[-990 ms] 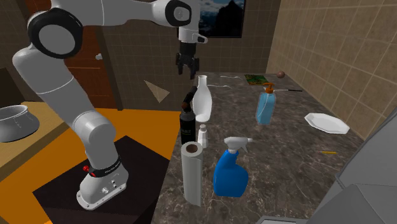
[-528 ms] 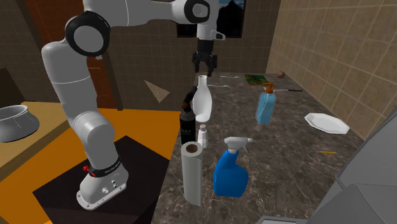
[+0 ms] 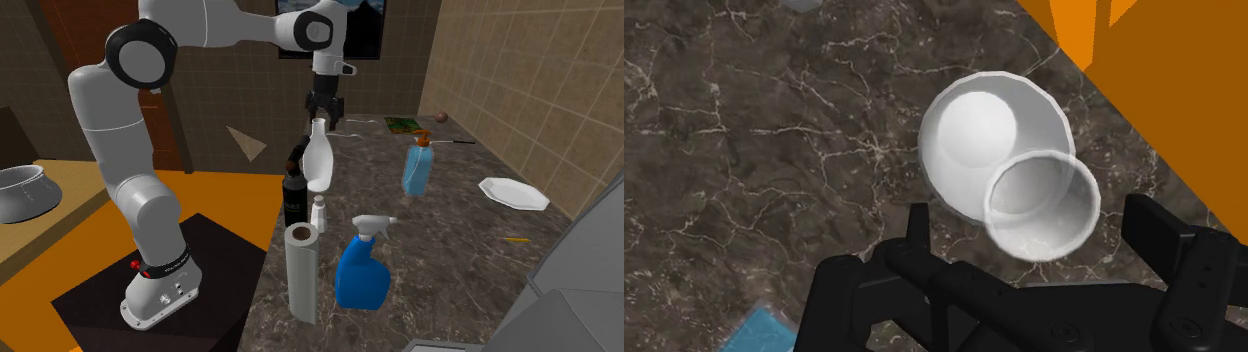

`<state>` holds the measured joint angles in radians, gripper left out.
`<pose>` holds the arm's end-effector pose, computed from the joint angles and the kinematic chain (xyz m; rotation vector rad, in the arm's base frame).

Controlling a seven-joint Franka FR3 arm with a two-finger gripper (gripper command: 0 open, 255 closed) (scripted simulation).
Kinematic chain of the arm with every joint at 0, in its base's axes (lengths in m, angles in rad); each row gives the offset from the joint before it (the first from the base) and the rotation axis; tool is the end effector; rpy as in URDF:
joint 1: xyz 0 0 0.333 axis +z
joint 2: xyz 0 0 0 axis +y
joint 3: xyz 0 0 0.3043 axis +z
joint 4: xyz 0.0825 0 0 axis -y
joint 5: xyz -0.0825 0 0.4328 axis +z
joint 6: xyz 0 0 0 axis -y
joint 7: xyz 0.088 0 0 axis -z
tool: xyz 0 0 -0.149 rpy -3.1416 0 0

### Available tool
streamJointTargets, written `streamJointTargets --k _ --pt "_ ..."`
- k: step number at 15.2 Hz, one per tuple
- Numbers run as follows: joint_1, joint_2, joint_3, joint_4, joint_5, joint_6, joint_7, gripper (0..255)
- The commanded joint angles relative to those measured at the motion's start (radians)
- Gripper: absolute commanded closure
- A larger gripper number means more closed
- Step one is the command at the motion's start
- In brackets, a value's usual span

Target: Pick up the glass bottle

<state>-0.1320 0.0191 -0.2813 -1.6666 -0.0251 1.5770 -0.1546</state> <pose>0.5474 -0.2431 0.5108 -3.1096 0.4025 0.1760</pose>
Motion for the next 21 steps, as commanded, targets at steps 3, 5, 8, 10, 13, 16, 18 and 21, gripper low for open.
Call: streamJointTargets --k 3,5,8,10,13,16,18,21 --pt "0.001 -0.007 0.001 -0.018 -0.002 0.012 0.003 255" --pt "0.001 -0.006 0.001 -0.018 -0.001 0.012 0.003 255" --pt "0.002 -0.006 0.002 -0.017 -0.001 0.012 0.004 255" --pt "0.002 -0.006 0.002 -0.017 -0.001 0.011 0.004 255" --pt "0.000 -0.002 0.000 0.014 0.000 -0.015 0.000 255" --pt "0.000 0.006 0.000 0.063 0.001 -0.057 -0.002 255" --pt "-0.001 0.012 -0.001 0.098 0.003 -0.086 -0.004 255" --pt "-0.003 0.024 -0.002 0.153 0.006 -0.130 -0.008 255"
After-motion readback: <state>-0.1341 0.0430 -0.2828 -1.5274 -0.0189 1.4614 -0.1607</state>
